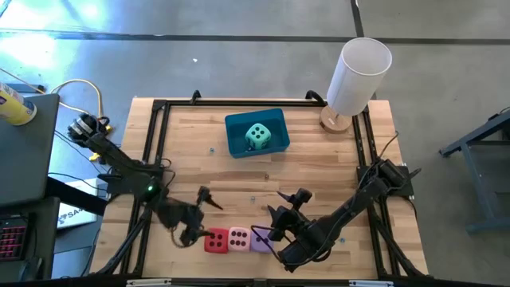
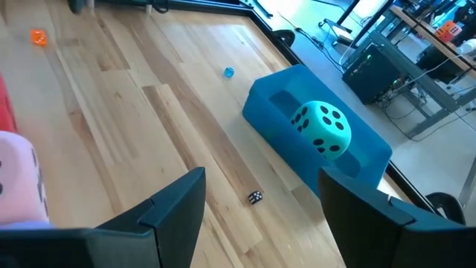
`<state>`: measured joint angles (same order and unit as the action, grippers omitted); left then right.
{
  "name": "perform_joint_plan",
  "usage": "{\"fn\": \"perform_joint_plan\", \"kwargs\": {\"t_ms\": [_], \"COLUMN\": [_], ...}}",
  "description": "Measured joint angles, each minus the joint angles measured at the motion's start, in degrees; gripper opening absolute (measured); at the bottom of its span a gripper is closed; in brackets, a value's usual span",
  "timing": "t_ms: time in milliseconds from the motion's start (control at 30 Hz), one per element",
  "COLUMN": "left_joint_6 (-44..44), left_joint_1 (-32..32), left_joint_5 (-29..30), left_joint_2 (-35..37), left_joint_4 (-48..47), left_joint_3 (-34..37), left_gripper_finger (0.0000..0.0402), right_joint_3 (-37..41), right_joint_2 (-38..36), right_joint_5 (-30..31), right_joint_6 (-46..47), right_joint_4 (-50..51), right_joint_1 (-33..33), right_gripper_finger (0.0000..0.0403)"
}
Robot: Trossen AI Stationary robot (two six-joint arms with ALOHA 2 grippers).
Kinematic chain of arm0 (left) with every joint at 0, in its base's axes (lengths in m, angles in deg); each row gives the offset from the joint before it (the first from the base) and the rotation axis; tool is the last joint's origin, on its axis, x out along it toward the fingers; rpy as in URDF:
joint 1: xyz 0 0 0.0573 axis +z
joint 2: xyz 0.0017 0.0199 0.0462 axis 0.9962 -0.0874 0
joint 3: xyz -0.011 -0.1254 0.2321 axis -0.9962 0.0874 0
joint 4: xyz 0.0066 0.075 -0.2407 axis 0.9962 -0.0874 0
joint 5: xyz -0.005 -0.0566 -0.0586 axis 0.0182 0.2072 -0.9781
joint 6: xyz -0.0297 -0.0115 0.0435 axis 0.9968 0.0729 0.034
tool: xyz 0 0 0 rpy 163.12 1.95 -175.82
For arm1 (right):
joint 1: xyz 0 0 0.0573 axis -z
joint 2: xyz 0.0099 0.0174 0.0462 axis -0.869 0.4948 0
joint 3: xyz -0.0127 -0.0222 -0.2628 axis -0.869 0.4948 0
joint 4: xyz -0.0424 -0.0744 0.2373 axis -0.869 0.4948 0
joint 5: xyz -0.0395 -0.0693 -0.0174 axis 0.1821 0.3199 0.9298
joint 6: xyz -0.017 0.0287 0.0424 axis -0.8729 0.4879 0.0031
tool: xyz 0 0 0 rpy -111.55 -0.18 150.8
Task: Pick & Place Dice
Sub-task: Put the large red dice into the blue bin
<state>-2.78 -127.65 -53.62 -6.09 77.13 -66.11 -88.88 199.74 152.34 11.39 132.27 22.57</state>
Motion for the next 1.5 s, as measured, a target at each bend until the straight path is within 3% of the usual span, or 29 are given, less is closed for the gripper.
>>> {"fn": "perform_joint_plan", "kwargs": {"t_ms": [200, 400, 600, 867, 1500], "left_joint_6": [11.3, 13.8, 11.1, 10.6, 8.5], "left_joint_1": [-9.4, -17.3, -20.1, -19.5, -20.3], "left_joint_5": [13.0, 21.7, 22.2, 21.9, 24.6], "left_joint_2": [0.0, 0.0, -1.2, -12.4, -26.1], "left_joint_4": [1.3, 20.8, 39.5, 49.4, 66.6], "left_joint_3": [4.8, 16.2, 23.1, 23.2, 21.4], "left_gripper_finger": [0.0399, 0.0399, 0.0399, 0.0399, 0.0399], "right_joint_3": [0.0, 0.0, 0.0, 0.0, 0.0], "right_joint_2": [0.0, 0.0, 0.0, 0.0, 0.0], "right_joint_5": [0.1, 0.2, 0.1, -0.3, -3.1], "right_joint_6": [0.0, 0.0, 0.0, 0.0, 0.0], "right_joint_4": [-0.1, -0.4, -1.5, -1.7, -2.0], "right_joint_1": [-0.5, -0.1, 0.0, -0.1, -0.1], "right_gripper_finger": [0.0249, 0.0249, 0.0249, 0.0249, 0.0249]}}
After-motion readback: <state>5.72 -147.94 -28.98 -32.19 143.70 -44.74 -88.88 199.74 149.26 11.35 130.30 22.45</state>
